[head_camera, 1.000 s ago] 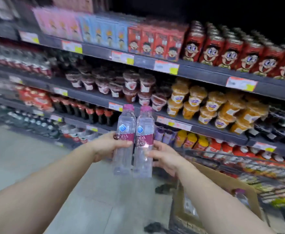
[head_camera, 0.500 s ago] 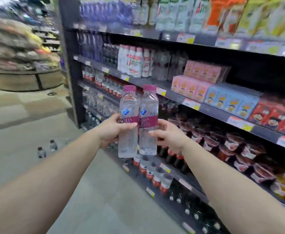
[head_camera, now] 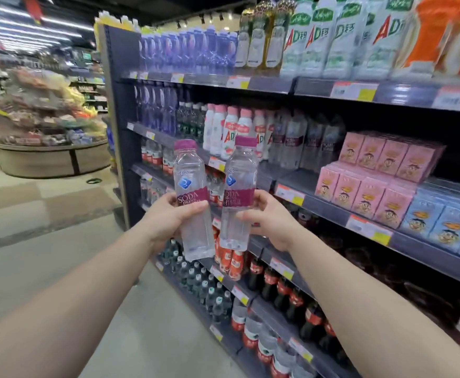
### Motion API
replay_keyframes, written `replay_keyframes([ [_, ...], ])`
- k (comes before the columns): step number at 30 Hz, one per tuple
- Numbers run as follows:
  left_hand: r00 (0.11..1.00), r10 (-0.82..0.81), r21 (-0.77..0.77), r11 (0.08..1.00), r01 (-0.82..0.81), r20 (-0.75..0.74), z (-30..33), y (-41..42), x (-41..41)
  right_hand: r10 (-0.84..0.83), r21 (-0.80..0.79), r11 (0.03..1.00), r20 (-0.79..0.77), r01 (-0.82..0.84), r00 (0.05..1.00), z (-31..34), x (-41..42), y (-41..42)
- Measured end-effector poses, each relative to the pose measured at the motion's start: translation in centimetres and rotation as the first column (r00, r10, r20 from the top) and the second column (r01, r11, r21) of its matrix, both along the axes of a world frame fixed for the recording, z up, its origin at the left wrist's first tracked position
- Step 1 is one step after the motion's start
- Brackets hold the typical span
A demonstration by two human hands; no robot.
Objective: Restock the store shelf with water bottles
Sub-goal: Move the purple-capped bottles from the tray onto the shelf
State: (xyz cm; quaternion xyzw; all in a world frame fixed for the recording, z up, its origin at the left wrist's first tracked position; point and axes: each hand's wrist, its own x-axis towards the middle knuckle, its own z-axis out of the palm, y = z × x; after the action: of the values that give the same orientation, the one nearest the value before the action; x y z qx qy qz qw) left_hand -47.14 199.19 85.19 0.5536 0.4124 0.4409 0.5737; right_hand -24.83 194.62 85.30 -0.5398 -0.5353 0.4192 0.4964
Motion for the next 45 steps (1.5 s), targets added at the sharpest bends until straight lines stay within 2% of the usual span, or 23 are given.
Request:
replay_keyframes([
  [6,0.997,-0.073,0.037,0.997,0.074,-0.038,1.8,9.4,2.9,-0.103,0.095,0.991,0.068,0.097,0.992,1.6,4.4,8.4],
  [12,0.971,-0.237,0.096,0.966,0.24,-0.04,3.4,16.5,8.1,-0.263,0.183,0.954,0.136,0.236,0.955,3.2,9.1,12.5],
  [18,0.906,-0.42,0.125,0.897,0.424,-0.058,3.8,24.1,12.3,-0.447,0.221,0.884,0.137,0.413,0.884,4.0,12.4,16.0],
  [23,0.811,-0.578,0.16,0.795,0.585,-0.094,5.3,29.4,14.4,-0.595,0.238,0.79,0.076,0.565,0.8,4.7,13.5,18.7],
  [28,0.775,-0.608,0.223,0.742,0.632,-0.174,5.9,32.9,16.4,-0.732,0.251,0.665,0.031,0.704,0.681,3.9,14.6,20.4],
  [31,0.762,-0.631,0.231,0.728,0.646,-0.144,5.6,33.0,17.6,-0.77,0.246,0.616,-0.011,0.749,0.637,2.5,15.6,21.2],
  [40,0.75,-0.658,0.192,0.729,0.657,-0.067,5.0,33.0,20.1,-0.752,0.21,0.656,0.097,0.725,0.652,2.5,17.9,21.9],
  [45,0.764,-0.645,0.188,0.747,0.638,-0.031,4.9,33.2,20.6,-0.793,0.19,0.607,0.2,0.772,0.575,2.9,19.1,22.7],
])
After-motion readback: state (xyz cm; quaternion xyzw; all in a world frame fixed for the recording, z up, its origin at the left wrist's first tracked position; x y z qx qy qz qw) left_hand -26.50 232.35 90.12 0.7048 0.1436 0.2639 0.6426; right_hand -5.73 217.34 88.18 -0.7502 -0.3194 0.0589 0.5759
